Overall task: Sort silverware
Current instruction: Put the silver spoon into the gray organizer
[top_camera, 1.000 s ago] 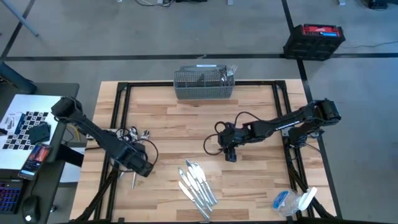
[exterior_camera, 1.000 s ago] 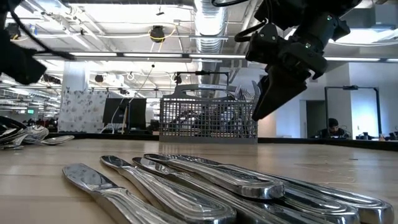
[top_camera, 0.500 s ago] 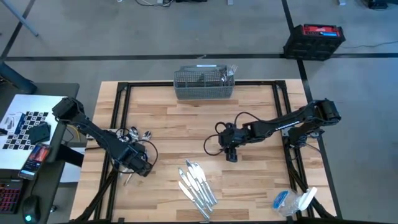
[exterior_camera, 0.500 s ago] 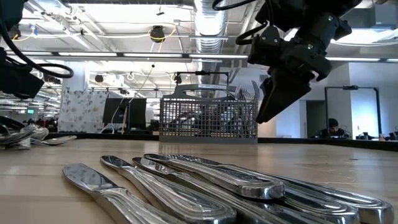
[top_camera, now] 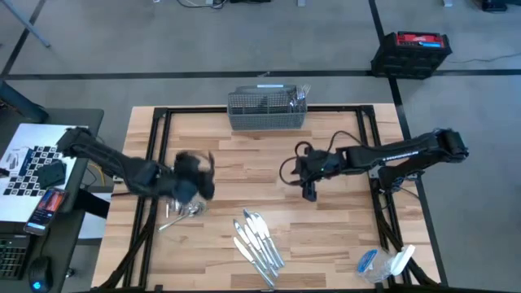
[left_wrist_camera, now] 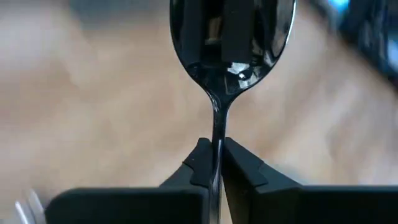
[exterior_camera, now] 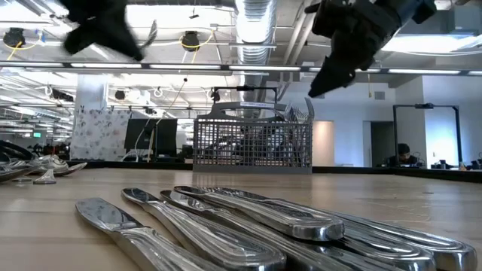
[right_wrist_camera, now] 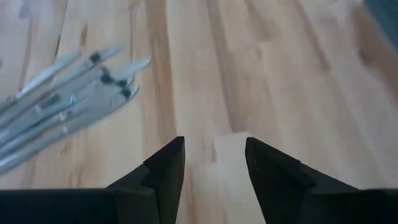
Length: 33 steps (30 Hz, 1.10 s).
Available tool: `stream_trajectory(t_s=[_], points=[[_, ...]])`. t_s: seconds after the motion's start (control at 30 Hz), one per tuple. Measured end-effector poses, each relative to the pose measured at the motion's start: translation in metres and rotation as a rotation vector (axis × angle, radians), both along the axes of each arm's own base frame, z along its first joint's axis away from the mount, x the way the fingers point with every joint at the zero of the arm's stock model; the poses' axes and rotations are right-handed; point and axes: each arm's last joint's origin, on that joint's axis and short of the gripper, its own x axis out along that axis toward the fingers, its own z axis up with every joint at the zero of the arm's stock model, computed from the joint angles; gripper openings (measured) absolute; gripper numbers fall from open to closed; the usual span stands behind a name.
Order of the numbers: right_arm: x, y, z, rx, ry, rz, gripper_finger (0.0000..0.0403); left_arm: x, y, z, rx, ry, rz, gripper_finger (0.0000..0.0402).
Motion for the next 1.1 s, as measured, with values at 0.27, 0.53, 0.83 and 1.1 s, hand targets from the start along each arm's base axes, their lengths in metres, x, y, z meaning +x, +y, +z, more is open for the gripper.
stream_trajectory(t_s=[0.27,0.53,0.83,1.1], points=[[0.000,-0.012,0.003,0.020,-0.028,-0.068,0.0143,0.027,0.075,0.047,0.531,0.026,0.150,0.0005],[0.001,-0.014,0.002,0.049,-0.029,-0.101,0.0143,0.051,0.165,0.039,0.616,-0.014,0.083,0.0006],[0.000,-0.014,0.001,0.076,-0.020,-0.126,0.0143,0.075,0.230,-0.017,0.588,0.113,0.047,0.0008],[-0.004,-0.014,-0.003,0.091,0.036,-0.145,0.0143,0.071,0.243,-0.021,0.630,0.158,0.052,0.0062]])
